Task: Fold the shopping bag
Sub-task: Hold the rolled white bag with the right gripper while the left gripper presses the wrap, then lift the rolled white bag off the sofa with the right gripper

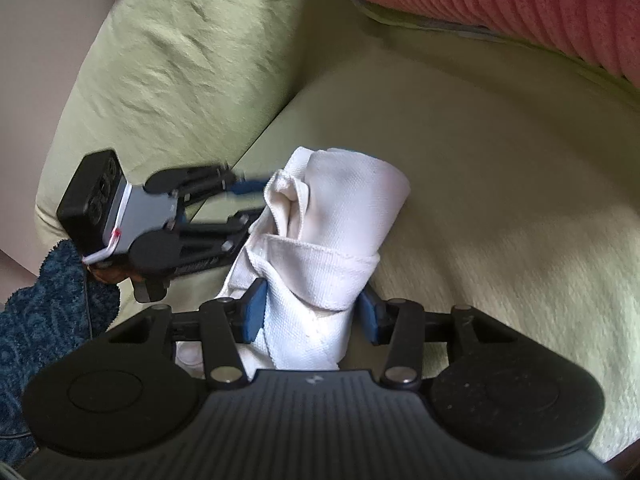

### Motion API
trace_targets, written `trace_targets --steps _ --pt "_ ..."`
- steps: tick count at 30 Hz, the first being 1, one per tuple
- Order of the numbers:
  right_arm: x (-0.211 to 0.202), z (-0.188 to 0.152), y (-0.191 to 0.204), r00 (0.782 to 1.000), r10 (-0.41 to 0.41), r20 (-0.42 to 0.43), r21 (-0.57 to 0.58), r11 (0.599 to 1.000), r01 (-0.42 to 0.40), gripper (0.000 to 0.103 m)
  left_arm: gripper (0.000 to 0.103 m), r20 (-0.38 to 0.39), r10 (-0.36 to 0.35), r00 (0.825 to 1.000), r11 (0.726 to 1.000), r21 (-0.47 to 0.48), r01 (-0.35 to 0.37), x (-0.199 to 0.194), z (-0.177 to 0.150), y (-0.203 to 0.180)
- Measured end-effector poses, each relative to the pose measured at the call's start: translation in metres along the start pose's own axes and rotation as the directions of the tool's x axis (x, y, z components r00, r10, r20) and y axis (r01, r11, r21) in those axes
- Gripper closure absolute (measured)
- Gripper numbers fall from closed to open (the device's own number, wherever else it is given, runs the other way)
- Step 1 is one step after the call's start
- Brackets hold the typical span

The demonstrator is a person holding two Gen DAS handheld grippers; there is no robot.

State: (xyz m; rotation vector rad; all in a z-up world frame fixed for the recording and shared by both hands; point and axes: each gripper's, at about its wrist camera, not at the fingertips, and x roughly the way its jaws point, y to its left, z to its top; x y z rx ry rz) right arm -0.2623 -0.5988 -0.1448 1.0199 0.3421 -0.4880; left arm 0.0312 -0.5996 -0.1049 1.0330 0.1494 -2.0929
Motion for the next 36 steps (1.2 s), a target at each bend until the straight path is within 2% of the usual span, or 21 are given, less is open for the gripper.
trace_targets --steps 1,3,5,7,11,16,18,22,25,27,29,33,36 --pt "0.001 0.002 -0.001 1.000 0.006 -0.002 0.002 1.000 -0.006 0.062 0.103 -0.002 -0.020 1.000 0.998 0.067 0.020 -0.004 -0.002 -0.009" --pt "0.003 0.005 -0.003 1.000 0.015 -0.009 0.001 1.000 -0.015 0.062 0.103 -0.013 -0.017 1.000 0.981 0.192 0.019 -0.008 -0.005 -0.027" --pt "0.004 0.006 -0.002 1.000 0.014 -0.013 -0.008 1.000 -0.015 0.062 0.103 -0.026 -0.006 1.000 0.960 0.278 0.013 -0.010 -0.006 -0.042" --pt "0.005 0.007 -0.002 1.000 0.014 -0.013 -0.008 1.000 -0.014 0.062 0.103 -0.035 0.011 0.999 0.946 0.323 0.001 -0.010 -0.007 -0.049" --pt "0.003 0.004 -0.005 1.000 0.017 0.000 -0.009 1.000 -0.017 0.062 0.103 -0.033 -0.017 0.999 0.982 0.186 0.023 -0.016 -0.009 -0.048" --pt "0.003 0.002 -0.004 1.000 0.022 0.012 -0.001 1.000 -0.022 0.061 0.103 0.032 0.002 0.999 1.000 0.018 -0.002 -0.020 -0.005 -0.046" --pt "0.003 0.003 -0.002 1.000 0.020 0.015 0.011 1.000 -0.020 0.061 0.103 0.035 0.027 0.999 0.999 0.038 -0.028 -0.024 -0.001 -0.054" --pt "0.002 0.001 0.005 1.000 -0.010 0.026 -0.003 1.000 0.010 0.061 0.103 -0.025 0.055 0.998 0.996 0.066 -0.054 -0.021 0.004 -0.061" --pt "0.002 0.002 0.006 1.000 -0.012 0.025 -0.021 1.000 0.012 0.061 0.103 -0.079 0.083 0.993 0.966 0.252 -0.060 -0.017 0.002 -0.074" --pt "0.002 0.003 0.007 1.000 -0.013 0.020 -0.026 1.000 0.014 0.061 0.103 -0.095 0.078 0.992 0.949 0.311 -0.045 -0.017 0.000 -0.077" --pt "0.002 0.003 0.006 1.000 -0.014 0.021 -0.026 1.000 0.014 0.061 0.103 -0.107 0.073 0.992 0.952 0.304 -0.038 -0.016 0.001 -0.077" --pt "0.001 0.001 0.006 0.999 -0.007 0.035 -0.008 1.000 0.007 0.060 0.103 -0.105 0.093 0.990 0.967 0.245 -0.065 -0.018 0.002 -0.084" --pt "0.001 0.000 0.012 0.999 -0.016 0.048 -0.015 1.000 0.016 0.059 0.103 -0.103 0.117 0.988 0.968 0.233 -0.090 -0.019 0.003 -0.093"
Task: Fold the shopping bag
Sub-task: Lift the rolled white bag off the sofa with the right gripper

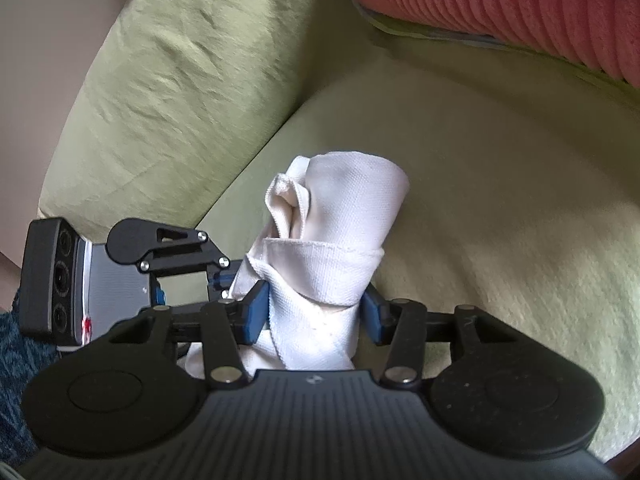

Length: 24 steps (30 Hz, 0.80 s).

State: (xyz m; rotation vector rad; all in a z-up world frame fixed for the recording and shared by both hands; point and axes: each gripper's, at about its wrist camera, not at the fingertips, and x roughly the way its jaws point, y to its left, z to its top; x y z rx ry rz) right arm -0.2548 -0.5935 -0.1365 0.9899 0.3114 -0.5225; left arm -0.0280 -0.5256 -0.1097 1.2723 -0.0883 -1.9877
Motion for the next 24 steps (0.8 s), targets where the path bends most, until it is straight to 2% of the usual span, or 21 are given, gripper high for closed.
trace_targets --steps 3,7,13,16,20,24 --pt "-0.001 -0.002 0.007 1.000 -0.021 0.013 -0.010 1.000 0.021 0.058 0.103 -0.016 0.036 0.999 0.999 -0.037 -0.036 0.001 0.007 -0.004" --pt "-0.009 -0.010 0.006 0.999 -0.025 0.029 0.038 0.999 0.024 0.058 0.103 -0.021 0.084 0.996 0.993 -0.086 -0.085 -0.002 0.017 -0.012" --pt "-0.017 -0.024 0.002 0.997 -0.036 0.067 0.079 0.996 0.031 0.058 0.103 -0.042 0.112 0.993 0.991 -0.070 -0.115 -0.002 0.026 -0.023" --pt "-0.015 -0.021 0.006 0.997 -0.053 0.053 0.037 0.998 0.051 0.059 0.103 -0.030 0.092 0.995 0.996 -0.007 -0.093 -0.003 0.021 -0.021" --pt "-0.013 -0.015 0.004 0.998 -0.052 0.024 0.035 0.998 0.052 0.059 0.103 -0.013 0.039 0.999 0.996 0.084 -0.038 -0.003 0.004 -0.013" --pt "-0.012 -0.014 0.003 0.999 -0.042 0.018 0.021 0.999 0.041 0.059 0.103 0.013 -0.014 1.000 0.996 0.084 0.013 -0.009 -0.012 -0.003"
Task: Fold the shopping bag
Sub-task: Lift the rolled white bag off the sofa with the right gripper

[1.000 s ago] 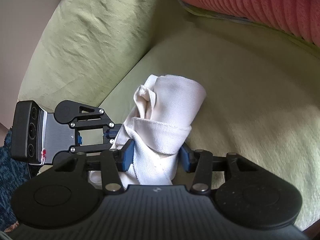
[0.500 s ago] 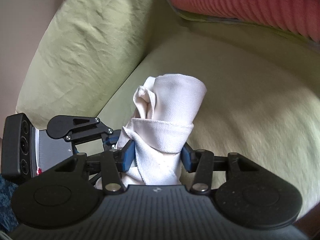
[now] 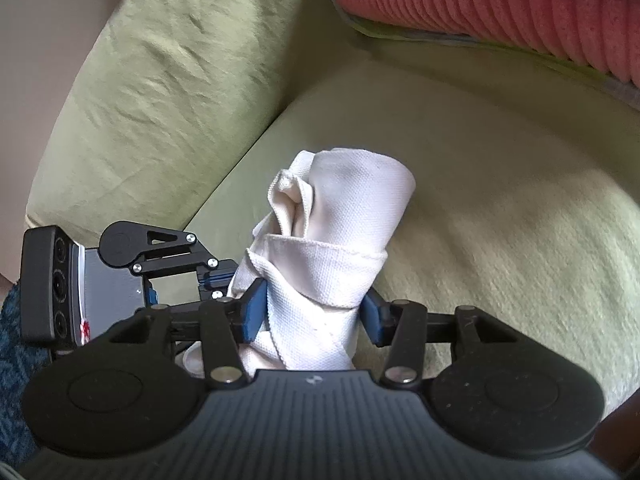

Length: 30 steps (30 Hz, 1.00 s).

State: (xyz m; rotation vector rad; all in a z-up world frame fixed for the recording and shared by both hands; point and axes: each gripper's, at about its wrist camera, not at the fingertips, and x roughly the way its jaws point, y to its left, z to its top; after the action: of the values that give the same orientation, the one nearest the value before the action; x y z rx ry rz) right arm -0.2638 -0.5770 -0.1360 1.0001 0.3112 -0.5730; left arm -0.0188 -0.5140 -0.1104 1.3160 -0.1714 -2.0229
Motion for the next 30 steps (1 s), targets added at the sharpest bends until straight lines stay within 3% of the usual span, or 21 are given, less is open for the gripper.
trace_targets --steps 3,7,17,21,30 --pt "0.003 0.002 -0.002 1.000 0.022 -0.006 -0.014 1.000 -0.022 0.058 0.103 0.039 -0.017 0.999 1.000 0.002 0.017 -0.001 -0.006 -0.002" --pt "0.006 0.004 -0.004 0.999 0.049 -0.012 -0.027 0.998 -0.049 0.058 0.103 0.142 -0.027 0.989 0.989 -0.142 0.047 0.004 0.004 0.010" --pt "0.000 -0.006 -0.008 0.997 0.068 0.043 0.054 0.996 -0.070 0.059 0.103 0.125 0.033 0.992 0.980 -0.196 -0.007 -0.005 0.017 0.002" --pt "-0.021 -0.018 -0.015 0.993 0.069 0.099 0.094 0.992 -0.079 0.060 0.103 0.141 0.052 0.989 0.979 -0.200 -0.023 -0.012 0.033 -0.006" --pt "-0.112 -0.054 -0.053 0.981 -0.024 0.193 0.173 0.985 -0.010 0.061 0.103 0.204 -0.030 0.979 0.991 -0.119 0.055 0.006 0.106 -0.048"
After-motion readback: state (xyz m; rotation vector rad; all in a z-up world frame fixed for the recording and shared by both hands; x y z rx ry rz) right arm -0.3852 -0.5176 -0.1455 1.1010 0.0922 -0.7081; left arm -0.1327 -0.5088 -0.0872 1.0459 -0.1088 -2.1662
